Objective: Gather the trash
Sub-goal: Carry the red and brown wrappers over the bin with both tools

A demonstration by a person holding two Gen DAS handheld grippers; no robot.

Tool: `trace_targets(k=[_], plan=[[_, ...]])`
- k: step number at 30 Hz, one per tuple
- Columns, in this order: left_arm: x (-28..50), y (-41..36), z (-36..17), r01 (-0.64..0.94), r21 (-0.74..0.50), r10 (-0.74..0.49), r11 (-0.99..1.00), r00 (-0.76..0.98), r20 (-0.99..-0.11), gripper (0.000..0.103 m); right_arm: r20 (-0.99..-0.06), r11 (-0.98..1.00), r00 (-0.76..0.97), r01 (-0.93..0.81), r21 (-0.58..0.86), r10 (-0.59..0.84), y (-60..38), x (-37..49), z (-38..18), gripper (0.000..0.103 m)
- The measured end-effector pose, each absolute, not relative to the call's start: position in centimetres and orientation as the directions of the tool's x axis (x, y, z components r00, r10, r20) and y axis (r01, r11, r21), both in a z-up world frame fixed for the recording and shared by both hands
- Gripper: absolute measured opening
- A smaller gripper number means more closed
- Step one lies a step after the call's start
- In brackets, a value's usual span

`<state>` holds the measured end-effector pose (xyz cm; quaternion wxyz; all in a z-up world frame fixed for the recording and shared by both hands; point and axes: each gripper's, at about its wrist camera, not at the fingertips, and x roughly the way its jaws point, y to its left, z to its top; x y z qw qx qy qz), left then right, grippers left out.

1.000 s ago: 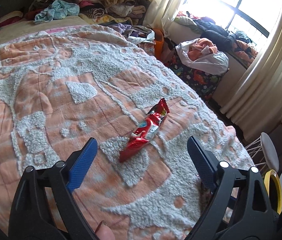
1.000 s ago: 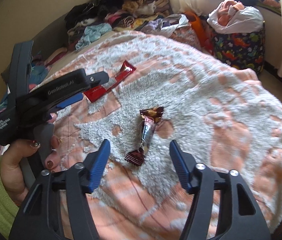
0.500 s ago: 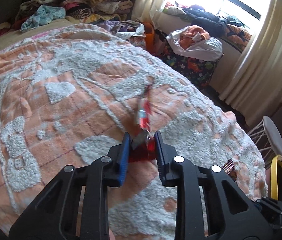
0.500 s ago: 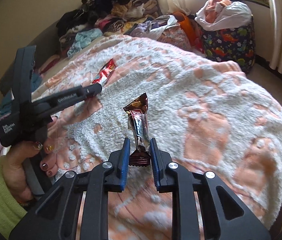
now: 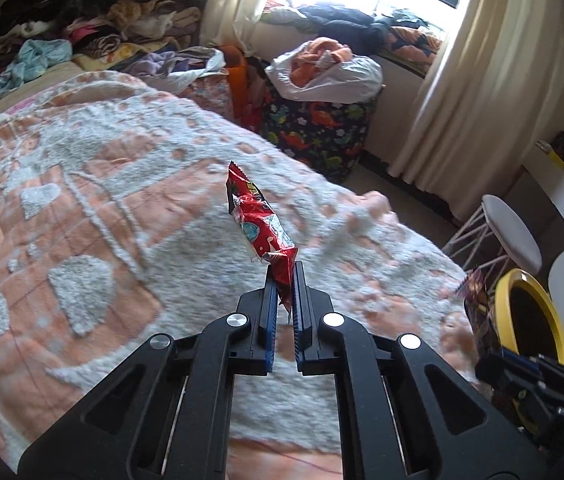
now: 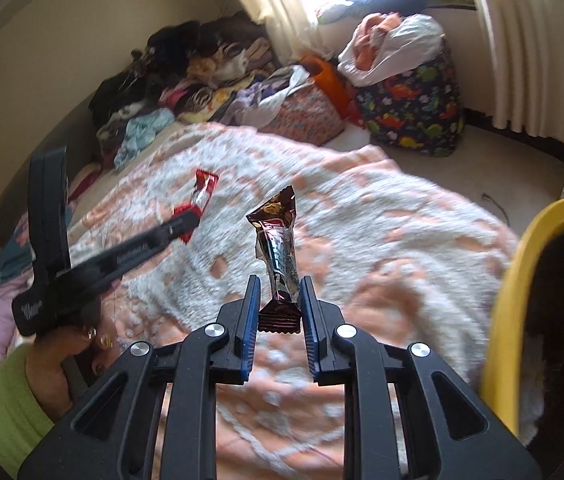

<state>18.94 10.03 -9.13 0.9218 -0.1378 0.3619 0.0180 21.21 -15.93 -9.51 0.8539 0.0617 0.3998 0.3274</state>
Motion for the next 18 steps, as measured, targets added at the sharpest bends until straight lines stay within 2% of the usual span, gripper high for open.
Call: trace_targets(k=[18], plan=[[18.4, -2.0, -6.3, 0.129, -0.223, -0.245, 0.966, 0.731, -0.637, 0.003, -0.609, 0.858, 0.604, -0.341, 0.385, 0.514, -28.5, 20.3, -8.7, 0.020]])
